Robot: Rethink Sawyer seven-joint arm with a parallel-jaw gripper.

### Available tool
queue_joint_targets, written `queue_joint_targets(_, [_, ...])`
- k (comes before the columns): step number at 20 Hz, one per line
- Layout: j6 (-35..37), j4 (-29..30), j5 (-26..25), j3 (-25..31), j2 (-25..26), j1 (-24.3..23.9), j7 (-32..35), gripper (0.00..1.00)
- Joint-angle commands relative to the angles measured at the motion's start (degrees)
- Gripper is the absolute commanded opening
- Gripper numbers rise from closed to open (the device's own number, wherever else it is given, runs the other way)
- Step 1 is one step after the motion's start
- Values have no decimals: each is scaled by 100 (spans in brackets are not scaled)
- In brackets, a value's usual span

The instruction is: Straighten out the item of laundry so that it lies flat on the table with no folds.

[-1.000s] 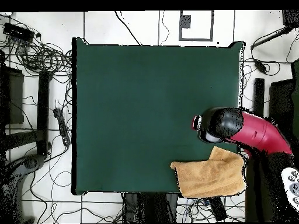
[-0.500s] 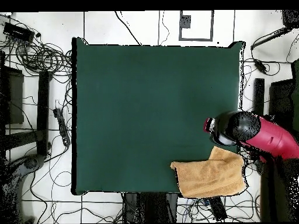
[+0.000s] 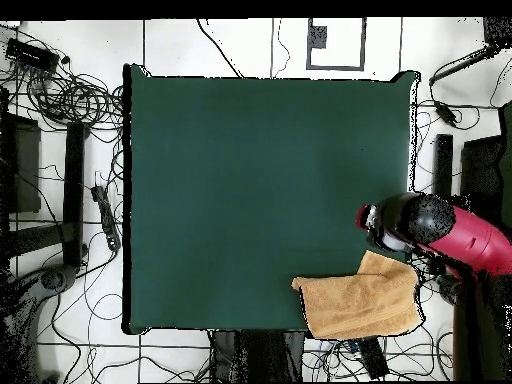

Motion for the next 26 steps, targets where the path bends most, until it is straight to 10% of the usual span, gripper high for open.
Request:
queue_joint_targets(1, [139,187,-140,231,397,118,162,0])
queue_joint_targets(17, [-847,806,81,73,490,639,1203,0])
queue_joint_targets(18, [-871,783,60,8,491,696,1268,100])
queue_joint_targets(26, [-976,949,326,143,573,589,1229,100])
